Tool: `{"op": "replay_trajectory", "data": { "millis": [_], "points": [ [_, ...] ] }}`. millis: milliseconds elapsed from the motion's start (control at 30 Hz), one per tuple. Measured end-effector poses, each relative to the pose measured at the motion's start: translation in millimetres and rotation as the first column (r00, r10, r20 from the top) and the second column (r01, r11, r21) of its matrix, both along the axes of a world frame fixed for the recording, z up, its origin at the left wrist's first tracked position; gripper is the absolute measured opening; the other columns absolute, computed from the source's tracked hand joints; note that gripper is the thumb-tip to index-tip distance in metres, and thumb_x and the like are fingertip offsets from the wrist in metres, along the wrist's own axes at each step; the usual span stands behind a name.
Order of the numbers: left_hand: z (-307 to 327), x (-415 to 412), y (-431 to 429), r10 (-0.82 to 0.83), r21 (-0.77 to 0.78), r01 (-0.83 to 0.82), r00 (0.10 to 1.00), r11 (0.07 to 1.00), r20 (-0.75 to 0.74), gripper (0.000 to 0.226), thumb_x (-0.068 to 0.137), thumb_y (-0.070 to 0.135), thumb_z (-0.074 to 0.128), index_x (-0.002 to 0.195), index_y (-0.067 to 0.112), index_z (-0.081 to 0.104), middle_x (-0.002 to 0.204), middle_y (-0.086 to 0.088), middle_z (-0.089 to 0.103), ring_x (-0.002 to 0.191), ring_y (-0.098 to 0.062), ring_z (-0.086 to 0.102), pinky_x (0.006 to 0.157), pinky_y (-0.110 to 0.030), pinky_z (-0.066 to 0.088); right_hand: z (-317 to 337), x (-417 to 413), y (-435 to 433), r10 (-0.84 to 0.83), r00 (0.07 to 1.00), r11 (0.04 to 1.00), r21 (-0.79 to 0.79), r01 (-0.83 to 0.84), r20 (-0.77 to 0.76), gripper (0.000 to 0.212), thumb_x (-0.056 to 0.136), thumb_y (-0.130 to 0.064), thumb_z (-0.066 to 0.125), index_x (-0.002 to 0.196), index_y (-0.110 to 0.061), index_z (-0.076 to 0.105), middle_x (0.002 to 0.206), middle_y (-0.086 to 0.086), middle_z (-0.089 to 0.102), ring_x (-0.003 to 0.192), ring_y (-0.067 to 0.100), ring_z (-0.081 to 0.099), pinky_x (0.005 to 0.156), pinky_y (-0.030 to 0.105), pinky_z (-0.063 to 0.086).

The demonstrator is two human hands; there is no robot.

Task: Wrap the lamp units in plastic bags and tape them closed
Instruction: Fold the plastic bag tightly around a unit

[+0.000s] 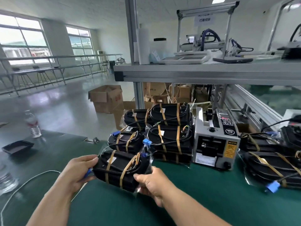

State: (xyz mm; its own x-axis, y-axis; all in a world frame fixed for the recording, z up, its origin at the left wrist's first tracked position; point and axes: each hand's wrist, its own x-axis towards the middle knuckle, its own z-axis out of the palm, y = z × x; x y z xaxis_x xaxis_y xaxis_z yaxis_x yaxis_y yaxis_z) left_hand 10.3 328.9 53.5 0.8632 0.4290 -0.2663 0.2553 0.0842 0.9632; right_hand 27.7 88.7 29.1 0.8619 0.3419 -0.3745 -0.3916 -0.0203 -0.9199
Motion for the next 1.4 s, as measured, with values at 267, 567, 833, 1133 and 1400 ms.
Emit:
{"op": "replay_trajectory", "data": {
  "millis": [267,567,833,1133,1400],
  "points": [
    [-15.8,24.9,22.0,0.113,0.067,-0.108,0.991,0.992,-0.068,0.021,0.093,-0.005,0.060,0.112,-0.001,0.068,0.096,-0.018,0.068,0.073,-0.026,0.061,0.043,-0.027,0.056,-5.1,13.8,23.8,0.000,1.000,0.999,-0.052,0.002,0.028,0.046,0.084,-0.005,0.077,0.125,-0.012,0.056,0.116,0.008,0.068,0.099,0.025,0.072,0.080,0.034,0.063],
    [-19.6,26.3,27.5,0.179,0.323,-0.161,0.983,0.933,-0.028,0.012,0.089,0.005,0.070,0.100,0.007,0.076,0.087,-0.009,0.072,0.075,-0.024,0.064,0.067,-0.033,0.060,3.5,17.3,1.9,0.080,0.966,0.940,-0.342,0.009,0.246,0.068,0.087,-0.017,0.065,0.151,-0.025,0.041,0.147,0.001,0.049,0.090,0.001,0.059,0.066,0.004,0.047],
    [-20.2,41.4,5.7,0.166,0.827,-0.156,0.983,0.540,0.077,0.052,0.078,0.045,0.058,0.118,0.013,0.064,0.130,-0.022,0.058,0.121,-0.044,0.052,0.101,-0.059,0.044,11.5,3.1,-87.2,-0.176,0.965,0.972,-0.122,0.202,0.194,0.041,0.092,-0.012,0.061,0.132,-0.016,0.058,0.103,-0.009,0.061,0.089,0.005,0.062,0.089,0.025,0.056],
    [70.9,3.1,-260.3,-0.462,0.848,0.099,0.867,0.521,0.183,0.018,0.082,0.056,0.064,0.100,0.052,0.065,0.092,0.035,0.057,0.088,-0.001,0.056,0.078,-0.032,0.045,40.7,-20.3,-193.4,-0.399,0.888,0.914,0.024,0.405,0.228,0.021,0.095,-0.019,0.060,0.116,-0.024,0.064,0.093,-0.012,0.064,0.080,0.003,0.062,0.087,0.027,0.058],
    [63.0,36.9,-417.5,-0.708,0.709,0.411,0.684,0.573,0.176,0.010,0.089,0.030,0.067,0.087,0.040,0.069,0.084,0.023,0.068,0.084,0.005,0.062,0.072,-0.014,0.044,56.1,-30.9,-293.0,-0.598,0.736,0.791,0.082,0.607,0.318,0.019,0.094,-0.013,0.061,0.110,-0.018,0.069,0.097,-0.003,0.071,0.084,0.014,0.063,0.083,0.037,0.055]
  ]
}}
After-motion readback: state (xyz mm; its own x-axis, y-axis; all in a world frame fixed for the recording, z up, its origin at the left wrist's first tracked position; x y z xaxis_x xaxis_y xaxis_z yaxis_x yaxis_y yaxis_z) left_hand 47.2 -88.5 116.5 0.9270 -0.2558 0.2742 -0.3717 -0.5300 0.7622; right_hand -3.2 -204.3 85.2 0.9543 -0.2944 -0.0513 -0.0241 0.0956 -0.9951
